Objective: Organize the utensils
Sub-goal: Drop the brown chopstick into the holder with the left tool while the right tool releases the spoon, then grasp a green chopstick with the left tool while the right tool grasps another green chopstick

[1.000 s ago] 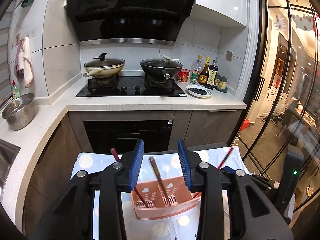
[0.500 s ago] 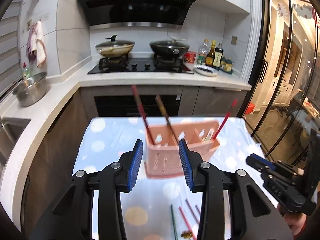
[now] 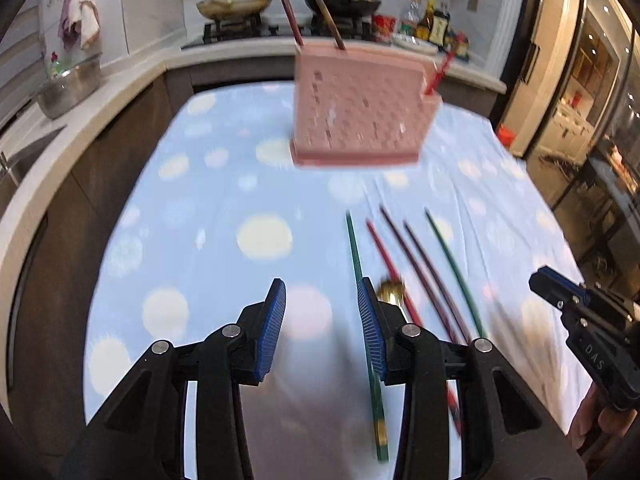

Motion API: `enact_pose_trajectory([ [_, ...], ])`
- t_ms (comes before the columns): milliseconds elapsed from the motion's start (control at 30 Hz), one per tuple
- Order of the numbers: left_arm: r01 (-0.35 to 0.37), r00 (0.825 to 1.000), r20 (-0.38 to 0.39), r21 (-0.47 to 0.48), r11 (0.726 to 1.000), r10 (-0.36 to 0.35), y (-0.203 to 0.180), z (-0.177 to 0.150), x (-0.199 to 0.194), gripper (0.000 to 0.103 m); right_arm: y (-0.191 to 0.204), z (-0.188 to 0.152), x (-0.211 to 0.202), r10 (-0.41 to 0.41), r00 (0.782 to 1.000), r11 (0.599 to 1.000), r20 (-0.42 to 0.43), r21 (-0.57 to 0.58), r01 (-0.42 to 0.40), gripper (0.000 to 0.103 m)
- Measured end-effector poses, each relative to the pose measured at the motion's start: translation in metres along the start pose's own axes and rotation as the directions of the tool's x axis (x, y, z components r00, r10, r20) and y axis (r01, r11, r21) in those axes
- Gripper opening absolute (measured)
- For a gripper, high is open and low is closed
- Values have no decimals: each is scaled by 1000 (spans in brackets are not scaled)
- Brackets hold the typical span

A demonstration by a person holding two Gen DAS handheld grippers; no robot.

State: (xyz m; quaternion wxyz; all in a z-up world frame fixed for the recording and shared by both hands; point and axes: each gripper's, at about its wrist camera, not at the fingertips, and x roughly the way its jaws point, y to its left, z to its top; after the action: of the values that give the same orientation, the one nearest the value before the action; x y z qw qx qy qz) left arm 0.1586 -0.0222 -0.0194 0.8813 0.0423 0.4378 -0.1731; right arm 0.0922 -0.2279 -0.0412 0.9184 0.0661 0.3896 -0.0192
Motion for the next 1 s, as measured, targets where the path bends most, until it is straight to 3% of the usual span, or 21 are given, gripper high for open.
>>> enact_pose_trajectory([
  [167,41,996,-81,-11,999,-42,-8,-46,8,36,3,-37,1,11,998,1000,-56,10,-11,10],
  [367,60,991,-120,-1,998,-59,-19,-75,9,36,5,-60,-4,12,996,1000,-83,12,-11,10],
  [733,51,991,-128,32,998,-46,-30,-86,10,35,7,-73,-6,32,994,999,-103,15,-30,10],
  [1000,47,991,-125,26,999,-43,-26,-87,10,26,10,-76,0,54,991,998,-119,16,-53,10],
])
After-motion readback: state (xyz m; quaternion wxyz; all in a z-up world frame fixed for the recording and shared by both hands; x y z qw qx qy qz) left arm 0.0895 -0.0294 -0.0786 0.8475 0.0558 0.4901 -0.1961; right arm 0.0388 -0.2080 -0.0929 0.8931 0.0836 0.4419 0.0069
